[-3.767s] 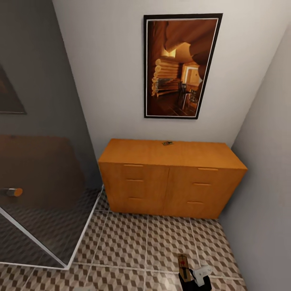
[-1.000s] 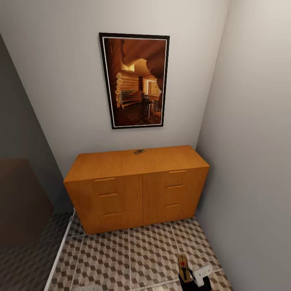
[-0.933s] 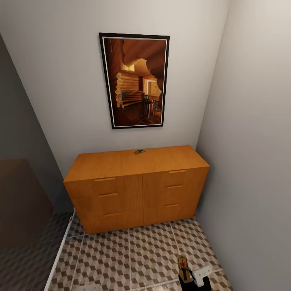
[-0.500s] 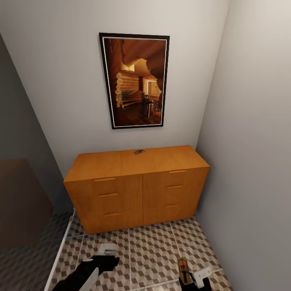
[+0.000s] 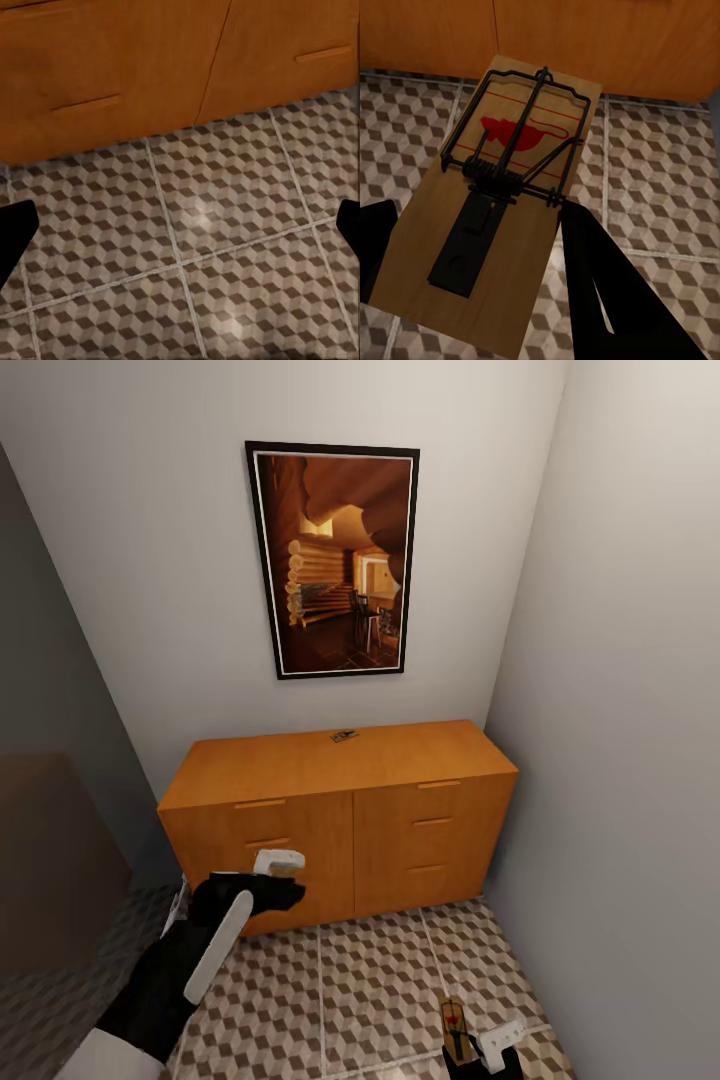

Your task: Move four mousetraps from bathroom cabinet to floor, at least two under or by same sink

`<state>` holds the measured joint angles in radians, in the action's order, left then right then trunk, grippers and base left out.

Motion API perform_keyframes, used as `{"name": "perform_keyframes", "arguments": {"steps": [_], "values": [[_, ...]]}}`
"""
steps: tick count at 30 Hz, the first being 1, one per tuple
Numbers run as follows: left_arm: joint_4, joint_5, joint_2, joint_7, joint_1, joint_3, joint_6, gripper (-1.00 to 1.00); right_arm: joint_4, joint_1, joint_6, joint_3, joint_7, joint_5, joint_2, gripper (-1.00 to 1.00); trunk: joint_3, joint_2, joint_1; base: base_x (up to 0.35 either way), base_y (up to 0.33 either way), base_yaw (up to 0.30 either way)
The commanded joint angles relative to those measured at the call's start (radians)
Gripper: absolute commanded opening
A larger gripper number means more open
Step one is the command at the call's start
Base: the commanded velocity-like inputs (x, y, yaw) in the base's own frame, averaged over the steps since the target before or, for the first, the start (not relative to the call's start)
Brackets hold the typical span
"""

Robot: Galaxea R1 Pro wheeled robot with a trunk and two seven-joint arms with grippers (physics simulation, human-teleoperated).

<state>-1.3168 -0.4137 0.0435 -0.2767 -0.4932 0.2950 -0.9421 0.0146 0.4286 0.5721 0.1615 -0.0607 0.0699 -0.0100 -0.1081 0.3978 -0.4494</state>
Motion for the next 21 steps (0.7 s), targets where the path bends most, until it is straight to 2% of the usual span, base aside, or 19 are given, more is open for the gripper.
{"name": "perform_keyframes", "arguments": {"steps": [1, 5, 8, 10, 13, 18, 21], "values": [[-0.009, -0.013, 0.001, -0.011, -0.020, -0.007, -0.014, 1.00, -0.001, 0.001, 0.003, -0.002, -0.001, 0.004, 0.000, -1.00, -0.002, 0.002, -0.001, 0.000, 0.000, 0.000], [-0.009, -0.014, 0.000, -0.014, -0.173, -0.037, -0.050, 1.00, -0.001, 0.001, 0.003, -0.002, -0.002, 0.004, 0.000, -1.00, -0.002, 0.002, -0.001, 0.000, 0.000, 0.000], [0.018, -0.014, -0.001, -0.015, -0.261, -0.049, -0.056, 1.00, -0.001, 0.001, 0.003, -0.002, -0.002, 0.005, 0.002, -1.00, -0.002, 0.002, -0.001, 0.000, 0.000, 0.000], [0.058, -0.014, -0.006, -0.017, -0.329, -0.054, -0.058, 1.00, -0.001, 0.001, 0.003, -0.002, -0.003, 0.005, 0.005, -1.00, -0.002, 0.002, -0.001, 0.000, 0.000, 0.000], [0.169, -0.014, -0.021, -0.020, -0.468, -0.058, -0.059, 1.00, -0.001, 0.001, 0.003, -0.002, -0.002, 0.005, 0.007, -1.00, -0.002, 0.002, -0.001, 0.000, 0.000, 0.000], [0.266, -0.014, -0.028, -0.021, -0.608, -0.062, -0.060, 1.00, -0.001, 0.001, 0.003, -0.002, -0.003, 0.005, 0.009, -1.00, -0.002, 0.002, -0.001, 0.000, 0.000, 0.000], [0.279, -0.014, -0.028, -0.020, -0.646, -0.063, -0.060, 1.00, -0.001, 0.001, 0.003, -0.002, -0.003, 0.005, 0.009, -1.00, -0.002, 0.002, -0.001, 0.000, 0.000, 0.000]]}}
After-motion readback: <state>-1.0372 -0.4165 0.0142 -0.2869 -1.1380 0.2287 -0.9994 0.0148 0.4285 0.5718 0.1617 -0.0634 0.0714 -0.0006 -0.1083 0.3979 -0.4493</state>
